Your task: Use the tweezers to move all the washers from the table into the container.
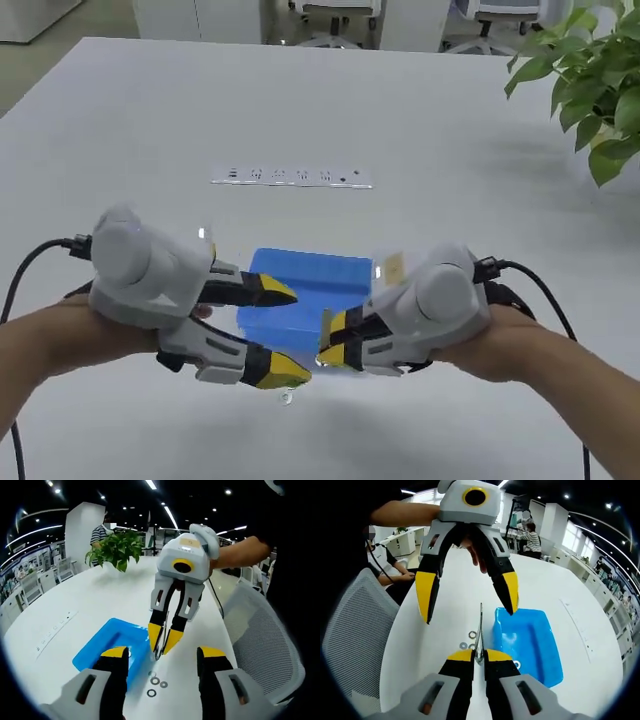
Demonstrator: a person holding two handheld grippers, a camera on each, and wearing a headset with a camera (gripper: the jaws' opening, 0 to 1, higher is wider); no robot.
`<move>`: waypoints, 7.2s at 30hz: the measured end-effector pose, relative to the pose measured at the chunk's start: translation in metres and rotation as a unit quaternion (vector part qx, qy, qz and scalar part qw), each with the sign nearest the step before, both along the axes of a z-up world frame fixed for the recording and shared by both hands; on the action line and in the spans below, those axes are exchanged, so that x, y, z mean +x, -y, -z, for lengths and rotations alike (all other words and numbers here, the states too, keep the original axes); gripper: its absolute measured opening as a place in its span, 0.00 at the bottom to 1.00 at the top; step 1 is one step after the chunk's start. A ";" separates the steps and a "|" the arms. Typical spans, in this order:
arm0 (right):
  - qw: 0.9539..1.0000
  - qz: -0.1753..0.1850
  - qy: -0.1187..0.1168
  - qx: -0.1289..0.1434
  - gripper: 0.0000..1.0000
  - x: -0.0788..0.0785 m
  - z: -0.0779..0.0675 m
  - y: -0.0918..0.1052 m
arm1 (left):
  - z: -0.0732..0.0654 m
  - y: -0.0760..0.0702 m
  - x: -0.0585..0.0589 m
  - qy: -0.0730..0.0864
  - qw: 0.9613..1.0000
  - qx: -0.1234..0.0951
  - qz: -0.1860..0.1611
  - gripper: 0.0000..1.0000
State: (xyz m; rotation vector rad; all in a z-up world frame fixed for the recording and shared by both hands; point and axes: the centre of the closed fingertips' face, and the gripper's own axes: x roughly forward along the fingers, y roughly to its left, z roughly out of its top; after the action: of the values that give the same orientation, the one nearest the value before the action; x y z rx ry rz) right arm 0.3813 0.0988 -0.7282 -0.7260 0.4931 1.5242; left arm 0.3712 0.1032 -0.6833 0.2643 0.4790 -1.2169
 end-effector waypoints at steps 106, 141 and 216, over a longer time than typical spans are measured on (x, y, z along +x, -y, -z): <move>1.000 0.006 -0.009 0.019 0.18 0.070 0.025 -0.025 | 0.002 0.014 0.078 0.050 0.998 0.028 0.026 0.06; 0.995 0.078 -0.020 0.055 0.51 0.042 -0.009 0.014 | -0.029 0.012 0.049 0.060 0.997 0.026 0.030 0.06; 0.992 0.106 -0.041 0.053 0.71 0.003 0.013 0.042 | 0.021 0.016 0.009 0.043 0.996 0.048 0.063 0.06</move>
State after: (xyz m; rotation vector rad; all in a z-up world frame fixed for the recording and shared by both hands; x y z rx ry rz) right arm 0.3841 0.0571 -0.7414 -0.5131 0.5302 1.3730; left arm 0.3806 0.0869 -0.7042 0.4329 0.4516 -1.3015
